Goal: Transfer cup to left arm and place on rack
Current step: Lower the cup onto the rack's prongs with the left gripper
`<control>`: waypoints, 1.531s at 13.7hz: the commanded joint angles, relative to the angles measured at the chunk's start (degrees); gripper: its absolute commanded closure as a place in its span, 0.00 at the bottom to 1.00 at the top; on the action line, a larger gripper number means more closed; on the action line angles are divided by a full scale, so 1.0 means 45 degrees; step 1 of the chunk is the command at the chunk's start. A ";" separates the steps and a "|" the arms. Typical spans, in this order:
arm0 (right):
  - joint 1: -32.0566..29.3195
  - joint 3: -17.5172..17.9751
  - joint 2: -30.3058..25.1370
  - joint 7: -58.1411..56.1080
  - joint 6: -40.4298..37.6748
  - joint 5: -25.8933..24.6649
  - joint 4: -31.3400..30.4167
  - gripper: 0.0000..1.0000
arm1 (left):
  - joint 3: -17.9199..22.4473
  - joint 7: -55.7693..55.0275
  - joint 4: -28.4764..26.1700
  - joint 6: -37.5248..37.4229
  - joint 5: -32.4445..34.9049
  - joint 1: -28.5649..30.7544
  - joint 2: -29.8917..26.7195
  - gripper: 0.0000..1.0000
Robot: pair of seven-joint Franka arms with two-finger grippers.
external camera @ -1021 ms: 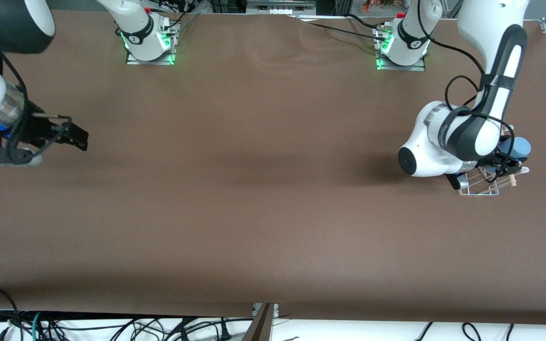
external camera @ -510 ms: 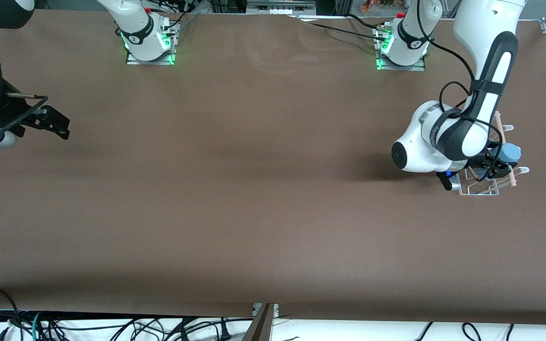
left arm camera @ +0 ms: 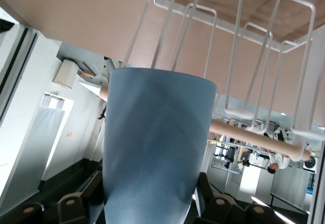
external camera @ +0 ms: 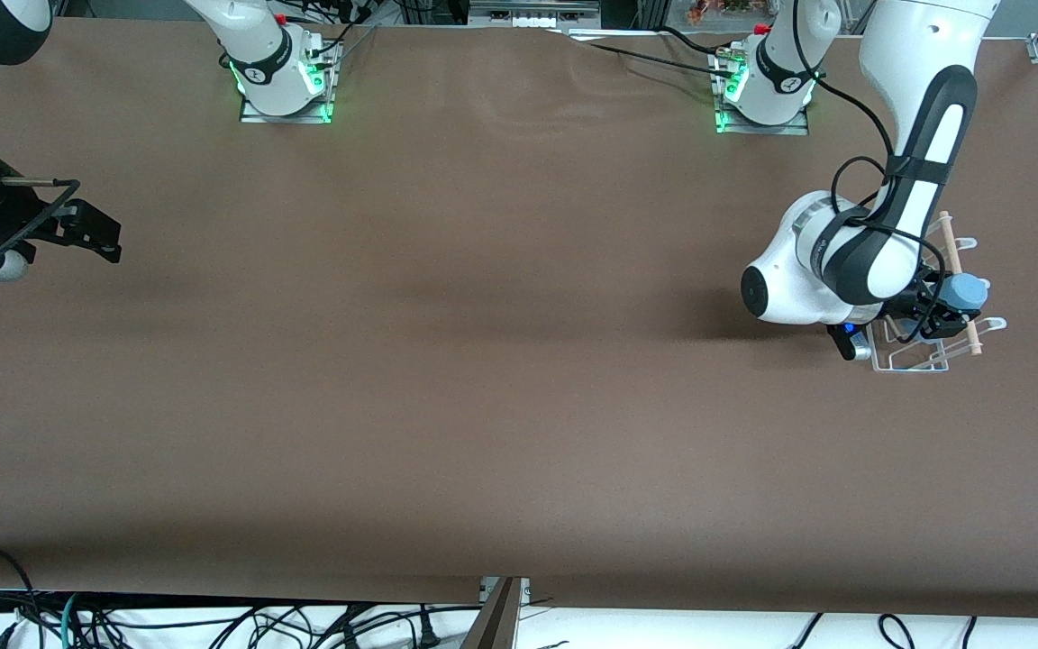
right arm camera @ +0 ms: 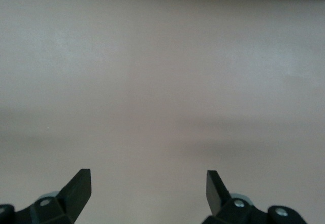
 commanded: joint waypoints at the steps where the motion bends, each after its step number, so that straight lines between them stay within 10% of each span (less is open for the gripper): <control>1: -0.0161 0.0112 -0.0129 -0.0209 -0.0125 -0.0041 -0.0075 0.00 | -0.0026 -0.0652 -0.0297 0.0459 0.0943 0.0306 0.0103 0.97; 5: -0.0161 0.0112 -0.0129 -0.0229 -0.0125 -0.0041 -0.0075 0.00 | -0.0026 -0.1025 -0.0473 0.0714 0.0985 0.0424 0.0143 0.89; 6: -0.0142 0.0112 -0.0109 -0.0229 -0.0086 -0.0041 -0.0075 0.00 | -0.0026 -0.1142 -0.0473 0.0733 0.0985 0.0424 0.0201 0.65; 7: -0.0161 0.0112 -0.0109 -0.0306 -0.0028 -0.0041 -0.0075 0.00 | -0.0026 -0.1201 -0.0473 0.0733 0.1004 0.0424 0.0240 0.11; 8: -0.0161 0.0112 -0.0051 -0.0326 -0.0047 -0.0041 -0.0075 0.00 | -0.0026 -0.1202 -0.0473 0.0733 0.1004 0.0424 0.0221 0.00; 14: -0.0142 0.0112 0.0067 -0.0287 0.0012 -0.0060 -0.0055 0.00 | -0.0046 -0.1182 -0.0005 0.0694 0.0209 0.0600 -0.0284 0.00; 21: -0.0141 0.0112 0.0086 -0.0287 0.0031 -0.0060 -0.0055 0.00 | 0.0052 -0.2505 0.2531 0.0518 -0.8104 0.1691 -0.1321 0.00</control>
